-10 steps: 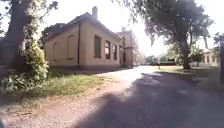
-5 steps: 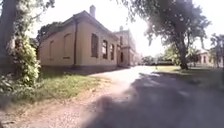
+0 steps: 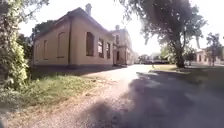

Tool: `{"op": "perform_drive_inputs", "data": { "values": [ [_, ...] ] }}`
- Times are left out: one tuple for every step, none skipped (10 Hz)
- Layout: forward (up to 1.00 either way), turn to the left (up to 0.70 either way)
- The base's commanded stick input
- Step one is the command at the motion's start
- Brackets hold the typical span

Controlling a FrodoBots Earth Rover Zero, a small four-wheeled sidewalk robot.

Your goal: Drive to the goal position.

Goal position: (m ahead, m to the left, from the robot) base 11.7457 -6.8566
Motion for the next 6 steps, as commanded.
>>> {"op": "perform_drive_inputs", "data": {
  "values": [
    [0.6, -0.15],
    [0.6, -0.15],
    [0.6, -0.15],
    [0.6, -0.15],
    [0.6, -0.15],
    [0.6, -0.15]
  ]
}}
